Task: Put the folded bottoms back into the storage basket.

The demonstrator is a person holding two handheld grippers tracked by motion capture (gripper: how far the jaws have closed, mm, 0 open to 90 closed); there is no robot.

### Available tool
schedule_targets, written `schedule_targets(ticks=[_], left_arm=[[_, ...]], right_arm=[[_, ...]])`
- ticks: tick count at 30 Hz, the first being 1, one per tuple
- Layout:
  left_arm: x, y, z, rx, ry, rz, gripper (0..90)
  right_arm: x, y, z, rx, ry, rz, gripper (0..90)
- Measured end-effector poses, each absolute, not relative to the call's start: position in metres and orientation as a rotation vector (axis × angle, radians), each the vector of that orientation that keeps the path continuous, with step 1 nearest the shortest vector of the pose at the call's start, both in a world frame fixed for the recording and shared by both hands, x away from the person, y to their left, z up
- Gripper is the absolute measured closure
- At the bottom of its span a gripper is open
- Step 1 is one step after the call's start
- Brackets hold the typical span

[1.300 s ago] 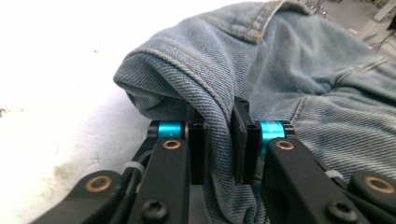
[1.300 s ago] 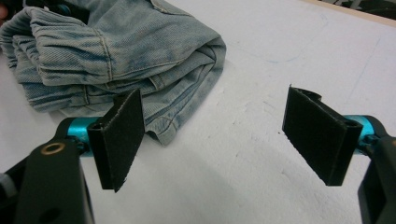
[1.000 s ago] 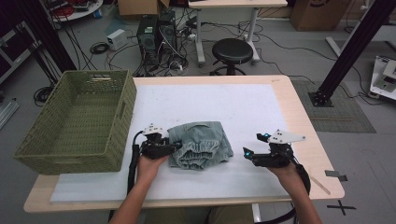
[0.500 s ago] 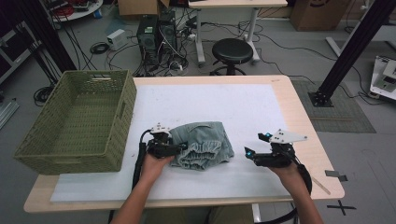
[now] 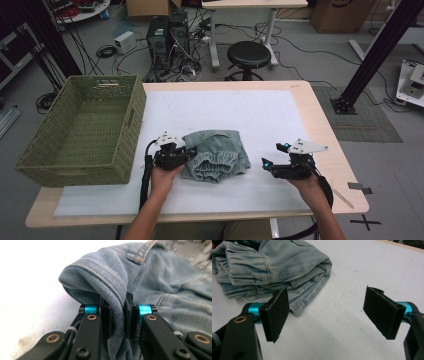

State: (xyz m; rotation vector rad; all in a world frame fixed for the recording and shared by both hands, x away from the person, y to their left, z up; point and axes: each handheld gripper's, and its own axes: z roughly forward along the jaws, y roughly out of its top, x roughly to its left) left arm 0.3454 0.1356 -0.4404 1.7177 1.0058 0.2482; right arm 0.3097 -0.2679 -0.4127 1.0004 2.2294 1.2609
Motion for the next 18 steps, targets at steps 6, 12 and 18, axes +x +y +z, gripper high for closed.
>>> schedule_targets(ticks=[6,12,18], left_arm=[[0.34,0.139,-0.423,1.645,0.906,0.245,80.0],[0.339,0.143,-0.422,1.646,0.906,0.256,80.0],[0.338,0.142,-0.422,1.649,0.892,0.27,80.2]], right_arm=[[0.309,-0.269,-0.412,1.004,2.226,1.261,21.8],[0.308,-0.268,-0.41,0.998,2.227,1.261,21.8],[0.309,-0.267,-0.411,0.997,2.227,1.261,21.8]])
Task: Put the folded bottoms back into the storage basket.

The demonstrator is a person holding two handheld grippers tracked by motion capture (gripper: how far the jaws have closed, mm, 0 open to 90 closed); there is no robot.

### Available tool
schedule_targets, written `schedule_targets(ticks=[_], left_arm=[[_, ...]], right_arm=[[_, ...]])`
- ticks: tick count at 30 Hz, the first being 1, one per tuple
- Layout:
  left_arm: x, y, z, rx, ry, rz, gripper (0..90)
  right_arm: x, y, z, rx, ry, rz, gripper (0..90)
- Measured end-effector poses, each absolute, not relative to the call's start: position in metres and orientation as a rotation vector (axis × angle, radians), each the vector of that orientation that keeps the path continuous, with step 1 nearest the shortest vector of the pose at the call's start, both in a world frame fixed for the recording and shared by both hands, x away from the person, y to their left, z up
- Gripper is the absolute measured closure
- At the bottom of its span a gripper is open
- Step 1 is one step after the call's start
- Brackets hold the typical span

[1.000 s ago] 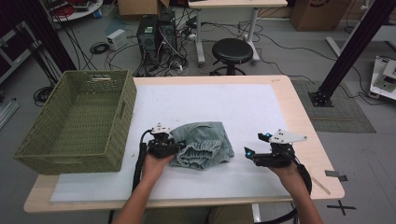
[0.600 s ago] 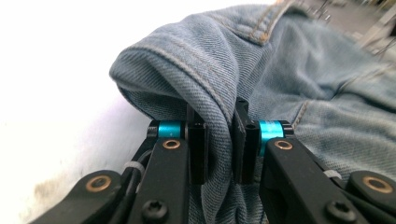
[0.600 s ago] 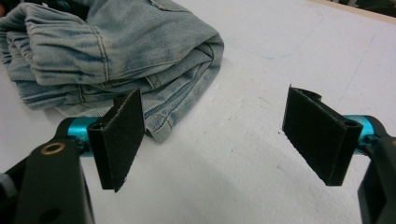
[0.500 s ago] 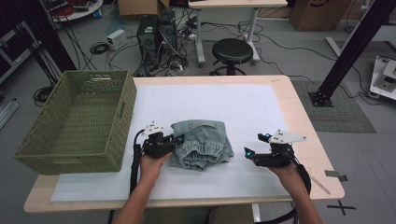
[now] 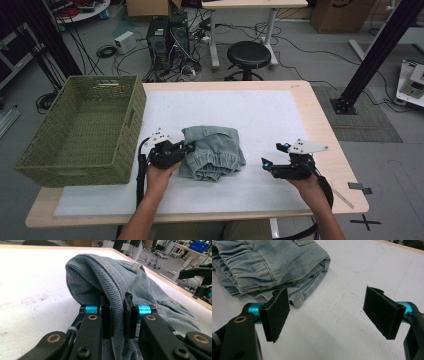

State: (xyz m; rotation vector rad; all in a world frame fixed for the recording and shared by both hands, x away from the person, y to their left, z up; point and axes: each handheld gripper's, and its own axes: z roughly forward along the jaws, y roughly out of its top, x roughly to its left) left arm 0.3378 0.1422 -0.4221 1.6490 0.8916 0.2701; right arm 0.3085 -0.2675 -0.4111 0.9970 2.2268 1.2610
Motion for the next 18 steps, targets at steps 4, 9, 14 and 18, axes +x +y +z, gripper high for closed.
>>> schedule_targets(ticks=[4,9,14,18], left_arm=[[0.341,0.139,-0.425,1.67,0.898,0.261,79.5],[0.347,0.141,-0.442,1.693,1.02,0.226,70.6],[0.357,0.147,-0.456,1.67,1.211,0.15,40.0],[0.36,0.147,-0.457,1.682,1.239,0.125,31.1]], right_arm=[[0.309,-0.267,-0.413,0.999,2.229,1.262,21.8],[0.309,-0.266,-0.414,0.992,2.231,1.266,21.8],[0.309,-0.265,-0.414,0.992,2.235,1.265,21.8],[0.309,-0.267,-0.414,1.002,2.231,1.261,21.8]])
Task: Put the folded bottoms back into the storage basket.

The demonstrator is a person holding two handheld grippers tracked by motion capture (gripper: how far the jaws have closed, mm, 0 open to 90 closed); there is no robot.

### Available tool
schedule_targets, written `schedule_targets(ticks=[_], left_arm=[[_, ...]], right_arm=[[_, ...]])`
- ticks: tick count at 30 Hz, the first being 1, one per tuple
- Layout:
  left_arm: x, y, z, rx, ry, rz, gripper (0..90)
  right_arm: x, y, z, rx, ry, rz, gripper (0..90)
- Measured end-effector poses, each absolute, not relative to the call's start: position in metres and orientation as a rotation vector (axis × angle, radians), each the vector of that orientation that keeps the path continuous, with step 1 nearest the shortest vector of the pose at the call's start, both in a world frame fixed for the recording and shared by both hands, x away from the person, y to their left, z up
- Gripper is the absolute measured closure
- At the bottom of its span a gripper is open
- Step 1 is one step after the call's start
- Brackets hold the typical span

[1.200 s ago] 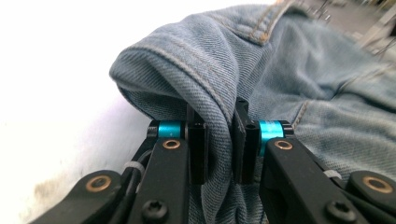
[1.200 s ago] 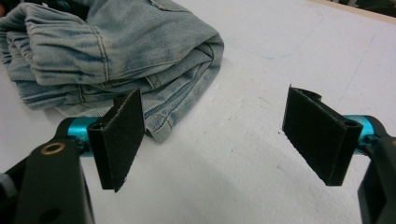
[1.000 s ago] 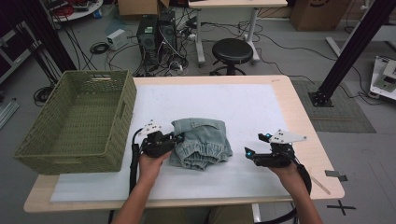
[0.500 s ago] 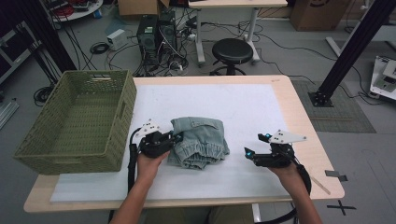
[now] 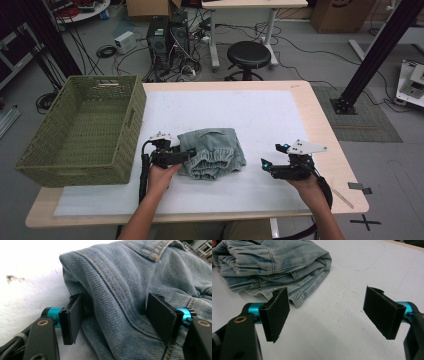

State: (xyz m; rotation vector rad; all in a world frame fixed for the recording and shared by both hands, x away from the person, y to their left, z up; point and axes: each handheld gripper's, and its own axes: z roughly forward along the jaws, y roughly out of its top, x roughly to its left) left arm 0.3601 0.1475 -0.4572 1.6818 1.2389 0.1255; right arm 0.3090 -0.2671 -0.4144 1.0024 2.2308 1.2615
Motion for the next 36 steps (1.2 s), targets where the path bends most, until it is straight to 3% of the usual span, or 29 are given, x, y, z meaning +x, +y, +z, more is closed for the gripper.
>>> schedule_targets(ticks=[5,9,13,15,36], left_arm=[[0.363,0.141,-0.457,1.733,1.193,0.113,33.3],[0.364,0.14,-0.458,1.747,1.181,0.1,46.1],[0.363,0.137,-0.456,1.778,1.184,0.136,68.5],[0.362,0.136,-0.455,1.782,1.173,0.154,72.8],[0.344,0.135,-0.409,1.622,0.812,0.186,76.3]], right_arm=[[0.308,-0.267,-0.412,0.999,2.229,1.265,21.8],[0.308,-0.266,-0.411,0.992,2.229,1.264,21.8],[0.308,-0.266,-0.411,0.994,2.23,1.26,21.8],[0.308,-0.267,-0.411,0.993,2.229,1.261,21.8],[0.307,-0.276,-0.411,1.012,2.209,1.265,21.8]])
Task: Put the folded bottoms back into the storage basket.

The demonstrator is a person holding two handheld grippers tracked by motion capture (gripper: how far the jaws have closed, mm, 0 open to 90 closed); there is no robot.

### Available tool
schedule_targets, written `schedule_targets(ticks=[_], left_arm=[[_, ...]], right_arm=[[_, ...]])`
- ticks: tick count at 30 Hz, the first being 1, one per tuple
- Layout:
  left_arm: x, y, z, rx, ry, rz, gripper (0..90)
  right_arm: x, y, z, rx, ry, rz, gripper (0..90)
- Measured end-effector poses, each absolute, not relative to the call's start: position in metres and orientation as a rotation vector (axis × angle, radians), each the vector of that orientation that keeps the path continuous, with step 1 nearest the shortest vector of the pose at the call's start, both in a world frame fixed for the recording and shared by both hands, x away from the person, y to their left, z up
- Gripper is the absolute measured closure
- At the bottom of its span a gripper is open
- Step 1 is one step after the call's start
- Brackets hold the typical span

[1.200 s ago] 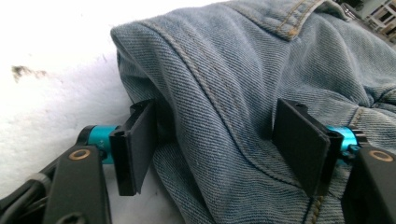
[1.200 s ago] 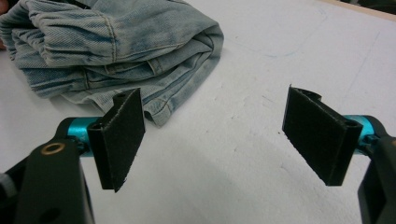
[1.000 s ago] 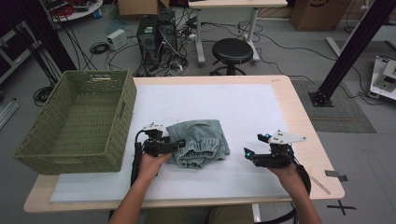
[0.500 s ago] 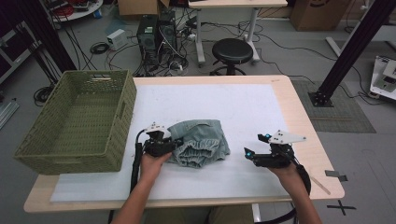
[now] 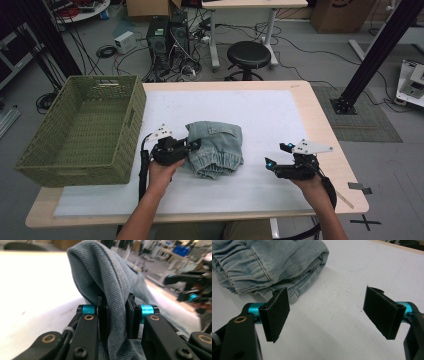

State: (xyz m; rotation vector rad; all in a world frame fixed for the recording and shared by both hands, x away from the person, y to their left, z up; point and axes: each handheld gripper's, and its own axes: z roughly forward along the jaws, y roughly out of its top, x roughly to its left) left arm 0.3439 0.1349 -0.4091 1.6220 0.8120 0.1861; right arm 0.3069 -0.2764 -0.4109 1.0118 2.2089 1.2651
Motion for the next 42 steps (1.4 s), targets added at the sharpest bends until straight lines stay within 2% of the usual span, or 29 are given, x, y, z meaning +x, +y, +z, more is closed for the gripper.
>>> schedule_targets(ticks=[19,42], left_arm=[[0.333,0.143,-0.369,1.572,0.645,0.203,76.8],[0.328,0.19,-0.297,1.505,0.555,0.322,77.4]], right_arm=[[0.308,-0.274,-0.41,1.009,2.215,1.263,21.8],[0.312,-0.269,-0.405,0.989,2.224,1.252,21.8]])
